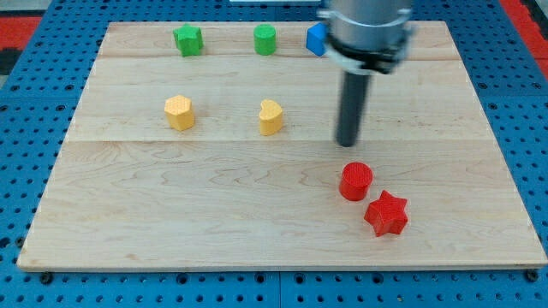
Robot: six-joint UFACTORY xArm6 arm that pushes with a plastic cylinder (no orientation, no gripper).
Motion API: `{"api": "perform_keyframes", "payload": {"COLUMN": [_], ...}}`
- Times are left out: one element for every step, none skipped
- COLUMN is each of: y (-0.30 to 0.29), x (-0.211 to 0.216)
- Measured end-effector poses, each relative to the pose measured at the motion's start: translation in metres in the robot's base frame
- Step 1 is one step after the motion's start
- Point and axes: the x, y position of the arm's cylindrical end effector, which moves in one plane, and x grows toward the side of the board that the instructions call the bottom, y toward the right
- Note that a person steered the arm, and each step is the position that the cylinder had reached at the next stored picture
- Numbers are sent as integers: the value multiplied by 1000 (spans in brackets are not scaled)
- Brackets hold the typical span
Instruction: Push the red star along with the red circle towards the center
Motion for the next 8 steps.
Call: {"api": "perform_keyframes", "payload": {"y": [71,76,25,-25,-43,-44,-47,-47], "x": [66,126,138,116,101,88,66,39]}}
